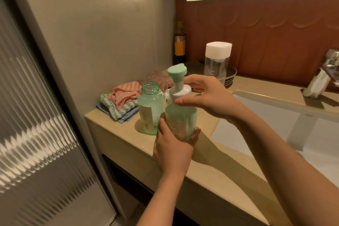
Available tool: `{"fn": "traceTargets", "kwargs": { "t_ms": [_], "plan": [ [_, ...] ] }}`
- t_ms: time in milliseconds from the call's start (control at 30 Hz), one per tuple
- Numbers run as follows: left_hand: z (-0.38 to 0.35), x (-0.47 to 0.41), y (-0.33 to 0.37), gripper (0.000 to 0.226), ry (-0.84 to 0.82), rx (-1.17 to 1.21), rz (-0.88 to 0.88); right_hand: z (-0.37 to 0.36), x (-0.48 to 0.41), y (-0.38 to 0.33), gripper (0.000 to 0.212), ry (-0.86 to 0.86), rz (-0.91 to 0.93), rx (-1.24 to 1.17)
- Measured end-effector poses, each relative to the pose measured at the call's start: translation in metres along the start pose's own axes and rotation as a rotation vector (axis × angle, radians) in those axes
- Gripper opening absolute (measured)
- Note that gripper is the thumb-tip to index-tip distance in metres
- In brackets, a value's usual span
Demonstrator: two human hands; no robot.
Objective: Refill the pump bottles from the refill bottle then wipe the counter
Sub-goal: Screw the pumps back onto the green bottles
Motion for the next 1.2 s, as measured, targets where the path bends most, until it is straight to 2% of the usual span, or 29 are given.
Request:
{"fn": "traceTargets", "kwargs": {
  "t_ms": [167, 267, 367, 467, 633, 767, 867, 967, 1200],
  "plan": [
    [-0.001, -0.001, 0.000, 0.105, 0.001, 0.001, 0.007, -0.007, 0.002, 0.004, 0.059, 0.068, -0.038, 0.037],
    [0.001, -0.001, 0.001, 0.105, 0.015, 0.012, -0.016, -0.011, 0.000, 0.000, 0.067, 0.029, -0.021, 0.020],
    [0.001, 0.000, 0.001, 0.101, 0.019, 0.024, -0.028, -0.006, 0.000, -0.003, 0.060, -0.104, -0.026, -0.102],
    [0.000, -0.001, 0.000, 0.098, 0.022, 0.022, -0.025, 0.000, 0.001, -0.005, 0.045, -0.173, 0.016, -0.040],
    [0.001, 0.000, 0.001, 0.097, 0.022, 0.025, -0.021, -0.001, 0.002, -0.001, 0.051, -0.146, -0.002, -0.031],
    [0.001, 0.000, 0.001, 0.102, 0.017, 0.020, -0.008, 0.000, 0.001, -0.001, 0.053, 0.030, 0.000, 0.107],
    [0.001, 0.000, -0.001, 0.103, 0.019, 0.024, 0.000, -0.006, 0.002, -0.008, 0.060, -0.036, 0.047, 0.183],
    [0.001, 0.000, -0.001, 0.100, 0.015, 0.023, 0.001, -0.008, 0.004, -0.010, 0.051, -0.119, 0.037, 0.091],
    [0.001, 0.000, 0.000, 0.100, 0.021, 0.011, -0.012, -0.002, 0.003, -0.007, 0.054, -0.150, 0.038, 0.207]
  ]
}}
Point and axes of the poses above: each hand's wrist, its own x-axis away from the middle knuckle, its own z-axis out of the back of the hand, y = z × x, the point moved 7 cm from there along -x, towards the middle knuckle, and after that the axes turned 15 degrees about z, right-handed, at the moved point
